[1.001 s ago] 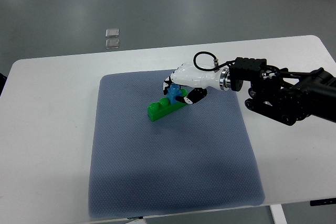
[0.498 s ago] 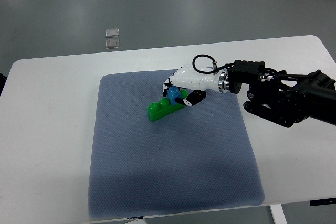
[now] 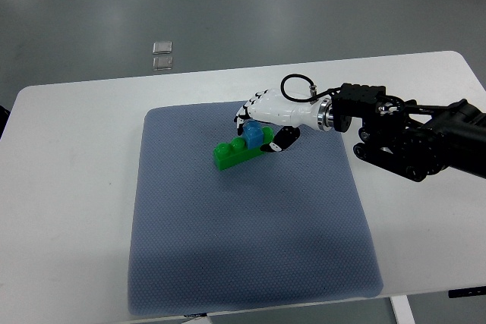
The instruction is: Stack blue block on green block with right hand
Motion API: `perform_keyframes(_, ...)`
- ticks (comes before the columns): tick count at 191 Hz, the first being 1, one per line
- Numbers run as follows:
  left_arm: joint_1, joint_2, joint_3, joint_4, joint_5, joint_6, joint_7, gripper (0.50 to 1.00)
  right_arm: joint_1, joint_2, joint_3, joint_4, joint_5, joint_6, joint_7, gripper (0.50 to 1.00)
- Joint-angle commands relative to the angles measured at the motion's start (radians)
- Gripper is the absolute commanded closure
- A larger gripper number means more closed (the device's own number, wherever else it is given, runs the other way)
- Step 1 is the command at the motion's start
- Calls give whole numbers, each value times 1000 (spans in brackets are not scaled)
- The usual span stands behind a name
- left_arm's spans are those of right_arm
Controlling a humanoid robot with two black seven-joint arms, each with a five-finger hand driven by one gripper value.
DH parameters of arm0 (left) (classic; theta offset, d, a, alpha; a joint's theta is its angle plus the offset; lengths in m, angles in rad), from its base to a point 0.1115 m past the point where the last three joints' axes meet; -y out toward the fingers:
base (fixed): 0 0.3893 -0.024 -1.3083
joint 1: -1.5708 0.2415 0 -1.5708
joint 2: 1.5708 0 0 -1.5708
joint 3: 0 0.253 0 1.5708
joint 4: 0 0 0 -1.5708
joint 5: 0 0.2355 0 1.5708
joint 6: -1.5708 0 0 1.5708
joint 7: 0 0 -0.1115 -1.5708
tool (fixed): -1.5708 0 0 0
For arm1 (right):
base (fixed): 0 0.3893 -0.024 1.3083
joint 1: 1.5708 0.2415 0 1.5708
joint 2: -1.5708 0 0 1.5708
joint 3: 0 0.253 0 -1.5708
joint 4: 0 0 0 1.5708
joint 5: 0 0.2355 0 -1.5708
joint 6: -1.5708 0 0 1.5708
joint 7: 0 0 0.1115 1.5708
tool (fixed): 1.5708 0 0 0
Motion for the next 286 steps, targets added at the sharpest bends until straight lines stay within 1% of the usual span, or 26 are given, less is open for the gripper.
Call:
perform_keyframes(1, 0, 0, 0, 0, 0, 0, 0, 500, 1, -2, 0, 0, 1, 0, 1, 650)
perform_keyframes(44, 0, 0, 1, 0, 0, 0, 0, 500, 4, -3, 8, 2, 1, 2, 1, 642)
perform_keyframes(52, 0, 0, 0, 0, 0, 0, 0, 500, 4, -5, 9, 7, 3, 3, 3, 634)
perform_keyframes(61, 0, 0, 0, 0, 0, 0, 0, 500, 5, -5, 11, 11, 4, 7, 6, 603)
perform_keyframes(85, 0, 0, 0, 0, 0, 0, 0, 500, 7, -9, 14, 30, 29, 11, 9, 589)
perform_keyframes(97, 0, 0, 0, 0, 0, 0, 0, 500, 11, -11, 14, 39, 67, 23, 0, 587)
perform_keyframes(106, 0, 0, 0, 0, 0, 0, 0, 500, 21, -11, 14, 40, 102, 48, -2, 587)
perform_keyframes(131, 0, 0, 0, 0, 0, 0, 0, 500, 27, -37, 68, 50, 254, 160, -2, 585)
perform_keyframes(133, 0, 0, 0, 0, 0, 0, 0, 500, 27, -37, 68, 50, 254, 160, -2, 585)
perform_keyframes(145, 0, 0, 0, 0, 0, 0, 0, 500, 24, -52, 132, 50, 331, 227, -7, 585)
perform_keyframes(154, 0, 0, 0, 0, 0, 0, 0, 500, 21, -61, 178, 50, 401, 286, -22, 585)
perform_keyframes(164, 0, 0, 0, 0, 0, 0, 0, 500, 21, -61, 178, 50, 402, 286, -22, 585)
perform_keyframes(165, 0, 0, 0, 0, 0, 0, 0, 500, 16, -70, 219, 48, 473, 333, -37, 585)
perform_keyframes(181, 0, 0, 0, 0, 0, 0, 0, 500, 10, -83, 258, 40, 599, 369, -65, 587)
perform_keyframes(222, 0, 0, 1, 0, 0, 0, 0, 500, -58, -89, 287, 10, 934, 373, -134, 585)
perform_keyframes(252, 0, 0, 0, 0, 0, 0, 0, 500, -123, -67, 339, -59, 1141, 392, -201, 587)
perform_keyframes(286, 0, 0, 0, 0, 0, 0, 0, 500, -137, -40, 339, -135, 1428, 393, -253, 587)
